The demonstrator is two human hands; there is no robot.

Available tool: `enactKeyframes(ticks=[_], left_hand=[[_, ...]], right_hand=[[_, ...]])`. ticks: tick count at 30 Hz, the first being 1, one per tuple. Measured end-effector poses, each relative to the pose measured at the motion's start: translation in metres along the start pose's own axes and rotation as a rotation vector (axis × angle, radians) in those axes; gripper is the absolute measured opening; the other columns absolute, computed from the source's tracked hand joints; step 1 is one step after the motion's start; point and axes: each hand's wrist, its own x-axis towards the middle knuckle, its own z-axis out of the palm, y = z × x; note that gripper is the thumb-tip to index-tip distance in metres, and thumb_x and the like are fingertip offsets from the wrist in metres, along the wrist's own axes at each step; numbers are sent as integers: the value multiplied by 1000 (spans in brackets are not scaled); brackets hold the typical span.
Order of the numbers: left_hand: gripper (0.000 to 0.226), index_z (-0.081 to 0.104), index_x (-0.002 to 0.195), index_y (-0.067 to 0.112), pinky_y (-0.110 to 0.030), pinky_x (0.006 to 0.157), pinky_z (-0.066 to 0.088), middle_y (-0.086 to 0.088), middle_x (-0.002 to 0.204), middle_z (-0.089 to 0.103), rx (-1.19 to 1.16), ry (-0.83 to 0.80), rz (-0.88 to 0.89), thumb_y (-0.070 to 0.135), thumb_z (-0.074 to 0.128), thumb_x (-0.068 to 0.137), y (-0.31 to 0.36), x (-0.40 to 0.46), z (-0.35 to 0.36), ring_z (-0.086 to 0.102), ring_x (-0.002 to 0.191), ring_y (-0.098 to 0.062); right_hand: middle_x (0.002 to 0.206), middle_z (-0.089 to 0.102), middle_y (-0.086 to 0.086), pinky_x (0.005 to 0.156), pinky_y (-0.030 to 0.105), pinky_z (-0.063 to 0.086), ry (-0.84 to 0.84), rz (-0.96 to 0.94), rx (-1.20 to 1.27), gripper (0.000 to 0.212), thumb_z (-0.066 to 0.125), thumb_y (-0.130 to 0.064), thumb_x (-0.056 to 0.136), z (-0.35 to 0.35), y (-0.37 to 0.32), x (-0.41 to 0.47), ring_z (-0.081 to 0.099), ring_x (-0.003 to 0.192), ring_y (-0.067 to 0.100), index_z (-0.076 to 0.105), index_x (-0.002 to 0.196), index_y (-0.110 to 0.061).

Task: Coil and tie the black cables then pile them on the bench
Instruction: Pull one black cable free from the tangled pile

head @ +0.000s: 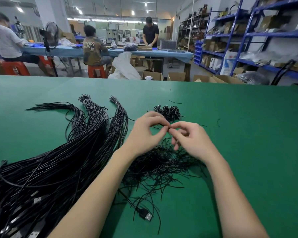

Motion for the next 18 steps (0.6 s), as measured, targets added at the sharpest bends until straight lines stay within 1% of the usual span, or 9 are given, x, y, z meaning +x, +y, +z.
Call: enactKeyframes(ticks=[2,4,5,7,8,10,12,15,18], left_hand=[[17,68,87,15,-18,79,46,2,96,56,92,155,-100,25,81,82,-2,-1,4,55,89,-7],[34,50,75,18,-22,63,36,8,75,48,242,261,-195,35,78,83,-5,0,4,44,67,-8],[39,46,68,19,-26,59,33,10,63,46,260,246,-227,39,74,86,-6,1,3,41,58,-7],[52,56,60,19,-26,59,37,11,52,54,141,31,-337,61,60,90,-6,3,1,46,50,-4],[60,68,69,21,-26,65,44,14,61,65,-30,-141,-431,74,48,89,-4,3,0,56,57,2],[82,74,114,24,-32,96,49,9,110,75,-438,-374,-572,87,30,84,0,4,0,69,100,-2],[84,60,138,21,-36,114,39,4,139,62,-678,-354,-580,80,26,89,-1,5,2,58,126,-5],[67,53,143,16,-33,117,34,3,145,58,-840,-270,-530,57,15,104,1,5,4,50,136,-6],[69,51,142,9,-32,117,35,-5,144,59,-1057,-203,-511,50,8,108,1,7,2,50,137,-14]], right_hand=[[68,73,-5,54,12,44,115,19,58,11,63,-27,101,4,3,2,64,52,10,71,93,-27],[72,74,-7,53,15,45,206,43,94,14,62,-28,101,5,4,3,62,51,8,71,90,-27],[75,75,-8,56,19,47,246,48,127,14,62,-28,101,6,3,4,62,51,8,71,90,-27],[82,77,-7,61,25,50,231,31,242,12,62,-27,101,6,1,5,61,53,11,70,93,-25],[85,78,-4,62,26,52,163,8,317,10,63,-26,101,5,-1,4,61,54,13,70,94,-23],[86,77,3,62,24,53,-29,-36,409,11,66,-22,100,3,-2,2,59,56,15,74,93,-25],[82,76,6,59,22,51,-208,-51,402,13,68,-20,99,4,-1,-1,56,55,17,77,91,-26],[80,76,4,62,19,49,-297,-22,297,10,71,-26,97,12,2,0,55,55,16,79,93,-22],[77,76,4,62,14,46,-330,-14,255,18,66,-28,100,20,2,1,58,60,13,81,92,-22]])
